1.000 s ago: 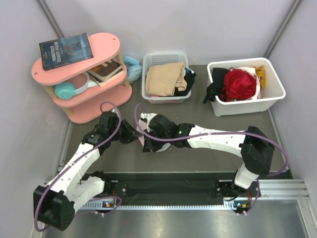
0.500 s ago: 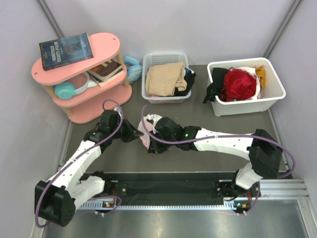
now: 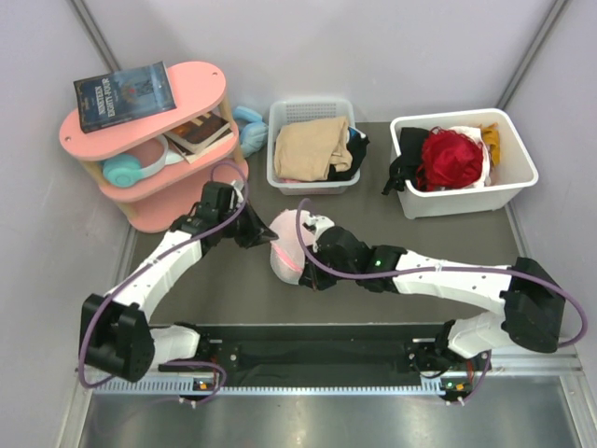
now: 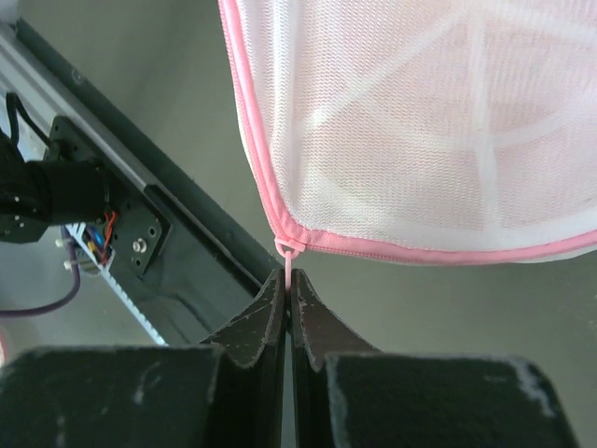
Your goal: Unzip the laundry bag and remove the bra
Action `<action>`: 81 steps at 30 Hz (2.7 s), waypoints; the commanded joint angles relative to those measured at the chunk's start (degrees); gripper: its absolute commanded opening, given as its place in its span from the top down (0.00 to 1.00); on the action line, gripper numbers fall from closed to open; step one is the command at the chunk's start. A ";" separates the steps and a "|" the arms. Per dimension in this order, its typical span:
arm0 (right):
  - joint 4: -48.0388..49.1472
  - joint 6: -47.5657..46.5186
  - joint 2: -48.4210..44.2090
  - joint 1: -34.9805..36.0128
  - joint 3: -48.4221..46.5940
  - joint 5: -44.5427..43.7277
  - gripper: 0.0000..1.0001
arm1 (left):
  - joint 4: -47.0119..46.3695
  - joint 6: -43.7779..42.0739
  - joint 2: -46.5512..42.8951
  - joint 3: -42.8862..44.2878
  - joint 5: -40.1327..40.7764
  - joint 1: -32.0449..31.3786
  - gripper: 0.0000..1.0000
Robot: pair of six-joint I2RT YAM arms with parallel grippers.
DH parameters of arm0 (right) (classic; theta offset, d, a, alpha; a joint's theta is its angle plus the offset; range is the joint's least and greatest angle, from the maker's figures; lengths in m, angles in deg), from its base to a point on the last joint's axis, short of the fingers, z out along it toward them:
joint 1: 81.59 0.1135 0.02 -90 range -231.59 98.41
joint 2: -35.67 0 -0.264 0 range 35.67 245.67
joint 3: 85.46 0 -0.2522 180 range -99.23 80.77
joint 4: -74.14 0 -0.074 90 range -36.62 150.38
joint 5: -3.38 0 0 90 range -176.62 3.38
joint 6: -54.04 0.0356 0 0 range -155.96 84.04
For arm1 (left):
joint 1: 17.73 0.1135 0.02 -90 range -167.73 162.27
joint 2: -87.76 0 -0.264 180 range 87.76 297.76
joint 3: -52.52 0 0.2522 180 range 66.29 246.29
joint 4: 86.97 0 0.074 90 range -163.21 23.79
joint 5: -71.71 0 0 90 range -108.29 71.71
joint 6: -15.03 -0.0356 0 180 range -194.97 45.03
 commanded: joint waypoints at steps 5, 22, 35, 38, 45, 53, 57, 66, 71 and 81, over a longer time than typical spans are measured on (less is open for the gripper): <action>-1.53 -0.75 -0.27 0.01 -2.74 0.96 1.00 | -0.96 -8.63 8.84 12.04 -0.55 0.88 0.80; 1.02 -1.99 15.83 2.99 -19.52 8.70 1.00 | 10.65 -0.12 -19.18 -4.37 8.07 0.88 0.17; 0.93 -2.51 16.53 4.85 -20.15 8.70 1.00 | 0.90 8.15 -21.85 -12.56 2.37 0.88 0.21; 1.02 -2.51 16.10 4.85 -19.80 8.26 1.00 | -0.86 8.42 -19.82 -13.44 0.86 0.88 0.34; 0.49 -2.34 14.51 4.85 -17.96 6.86 1.00 | -3.41 8.77 -18.85 -13.88 0.59 0.88 0.91; -0.03 -1.46 12.05 4.41 -14.35 5.28 1.00 | -3.06 6.22 -15.86 -12.04 1.12 0.88 1.00; 0.05 -0.49 10.03 3.97 -11.02 4.31 1.00 | -2.10 5.34 -15.68 -11.24 2.35 1.06 1.00; -0.48 1.35 2.83 2.13 -2.84 0.18 1.00 | 0.89 1.65 -14.63 -8.87 4.02 2.64 1.00; -0.04 2.23 -2.00 0.10 2.25 -0.44 1.00 | 2.03 -0.72 -12.87 -6.85 3.84 3.61 1.00; 0.14 0.74 -1.49 -0.25 1.21 0.61 1.00 | 1.68 -7.49 -2.95 2.90 0.42 3.61 1.00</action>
